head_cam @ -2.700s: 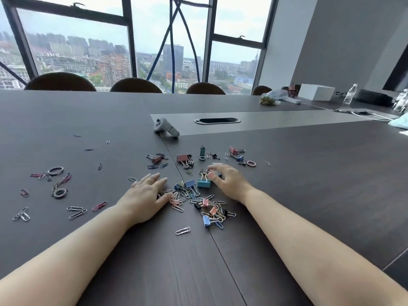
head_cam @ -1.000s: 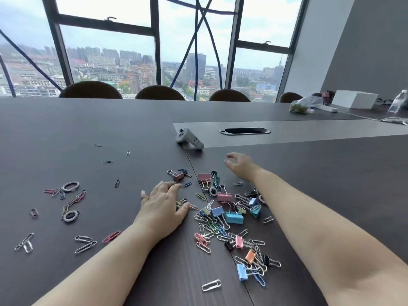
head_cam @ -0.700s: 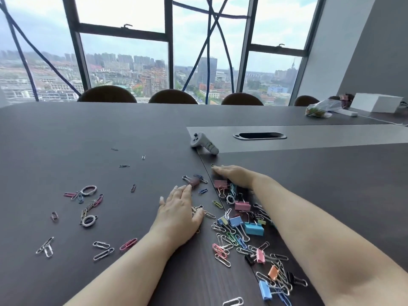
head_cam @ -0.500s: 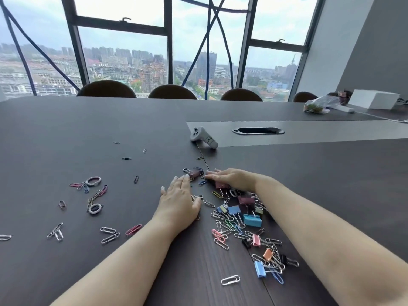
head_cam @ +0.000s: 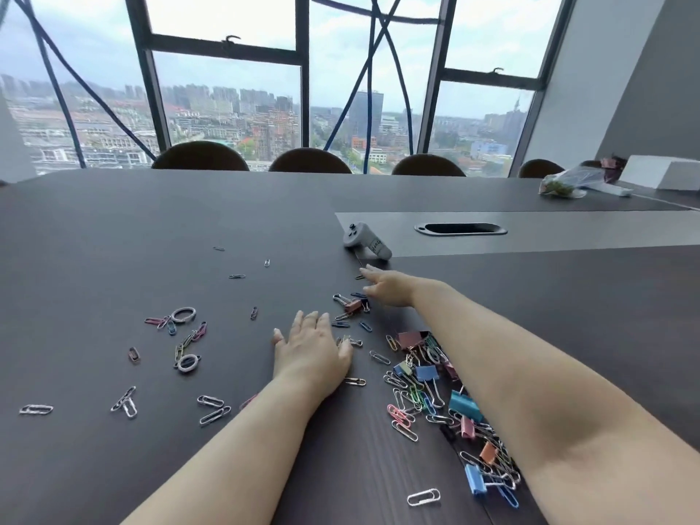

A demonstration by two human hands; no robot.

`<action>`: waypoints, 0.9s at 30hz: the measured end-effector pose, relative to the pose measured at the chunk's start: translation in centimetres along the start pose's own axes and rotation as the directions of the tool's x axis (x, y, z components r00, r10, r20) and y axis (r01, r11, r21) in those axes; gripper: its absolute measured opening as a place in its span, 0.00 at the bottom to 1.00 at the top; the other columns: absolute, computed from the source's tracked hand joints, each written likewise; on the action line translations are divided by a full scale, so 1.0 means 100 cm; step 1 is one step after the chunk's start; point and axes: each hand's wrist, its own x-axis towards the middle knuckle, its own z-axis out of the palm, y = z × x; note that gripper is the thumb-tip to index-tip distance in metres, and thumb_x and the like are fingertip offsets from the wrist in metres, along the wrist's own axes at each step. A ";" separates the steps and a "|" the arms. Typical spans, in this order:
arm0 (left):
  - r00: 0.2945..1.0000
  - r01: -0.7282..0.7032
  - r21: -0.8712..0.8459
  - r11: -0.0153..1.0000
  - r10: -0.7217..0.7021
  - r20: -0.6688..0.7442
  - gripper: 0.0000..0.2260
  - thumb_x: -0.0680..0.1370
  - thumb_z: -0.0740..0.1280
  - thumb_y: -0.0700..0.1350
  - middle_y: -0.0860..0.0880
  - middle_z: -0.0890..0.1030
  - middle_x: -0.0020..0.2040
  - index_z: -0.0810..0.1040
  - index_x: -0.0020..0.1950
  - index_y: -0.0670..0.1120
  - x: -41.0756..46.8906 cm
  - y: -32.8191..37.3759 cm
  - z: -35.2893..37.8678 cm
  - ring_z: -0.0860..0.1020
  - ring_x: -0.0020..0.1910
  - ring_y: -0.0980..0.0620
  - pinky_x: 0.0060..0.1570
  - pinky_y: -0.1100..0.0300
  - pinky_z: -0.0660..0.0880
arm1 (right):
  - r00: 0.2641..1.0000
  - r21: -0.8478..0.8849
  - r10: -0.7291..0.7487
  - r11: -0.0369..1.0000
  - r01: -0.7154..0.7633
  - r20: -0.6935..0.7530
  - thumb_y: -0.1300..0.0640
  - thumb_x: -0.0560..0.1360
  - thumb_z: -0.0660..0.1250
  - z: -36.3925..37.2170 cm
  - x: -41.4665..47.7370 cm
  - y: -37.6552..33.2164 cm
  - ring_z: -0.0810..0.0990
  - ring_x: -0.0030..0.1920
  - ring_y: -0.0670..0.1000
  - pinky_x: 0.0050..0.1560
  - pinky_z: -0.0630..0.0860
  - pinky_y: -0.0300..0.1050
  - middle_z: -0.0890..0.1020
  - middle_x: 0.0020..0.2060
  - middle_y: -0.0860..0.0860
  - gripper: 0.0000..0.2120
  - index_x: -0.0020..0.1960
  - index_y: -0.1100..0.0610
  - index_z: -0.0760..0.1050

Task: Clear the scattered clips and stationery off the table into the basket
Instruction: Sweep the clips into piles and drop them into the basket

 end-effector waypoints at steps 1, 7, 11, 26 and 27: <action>1.000 -0.010 0.006 1.000 0.010 0.006 0.27 0.80 0.52 0.55 0.49 0.52 0.77 0.52 0.76 0.46 0.001 0.000 0.001 0.46 0.77 0.50 0.73 0.43 0.45 | 1.000 -0.023 0.022 1.000 -0.022 0.017 0.55 0.81 0.51 0.000 0.007 -0.005 0.47 0.77 0.54 0.75 0.45 0.47 0.48 0.77 0.57 0.25 0.76 0.59 0.48; 1.000 -0.016 -0.016 1.000 0.016 -0.008 0.26 0.80 0.52 0.54 0.49 0.53 0.77 0.54 0.75 0.46 0.004 -0.001 0.005 0.47 0.77 0.51 0.73 0.43 0.44 | 0.999 0.087 0.042 0.995 -0.044 0.021 0.69 0.80 0.46 0.001 0.010 -0.013 0.48 0.76 0.58 0.75 0.50 0.52 0.51 0.76 0.60 0.21 0.72 0.64 0.56; 0.999 -0.017 -0.056 0.998 0.016 -0.029 0.25 0.80 0.53 0.54 0.49 0.55 0.77 0.55 0.75 0.45 0.003 0.000 0.004 0.49 0.77 0.51 0.73 0.43 0.46 | 0.996 0.135 0.020 0.990 -0.032 0.088 0.51 0.80 0.56 -0.002 -0.042 -0.015 0.64 0.72 0.55 0.70 0.61 0.46 0.67 0.71 0.54 0.21 0.71 0.55 0.64; 0.973 -0.223 -0.029 0.974 0.224 0.060 0.27 0.78 0.55 0.60 0.52 0.47 0.78 0.54 0.75 0.53 0.012 0.012 -0.004 0.41 0.76 0.47 0.72 0.41 0.44 | 0.957 0.242 0.138 0.967 -0.076 -0.253 0.39 0.76 0.59 0.019 -0.166 0.090 0.62 0.73 0.53 0.72 0.57 0.47 0.66 0.72 0.50 0.28 0.72 0.50 0.62; 0.971 -0.219 -0.002 0.976 0.218 0.103 0.28 0.78 0.54 0.60 0.52 0.46 0.78 0.53 0.76 0.54 0.017 0.014 -0.003 0.41 0.76 0.47 0.72 0.41 0.44 | 0.965 0.206 0.130 0.975 -0.083 -0.229 0.36 0.74 0.57 0.025 -0.167 0.090 0.58 0.75 0.53 0.74 0.54 0.52 0.64 0.73 0.50 0.31 0.73 0.48 0.61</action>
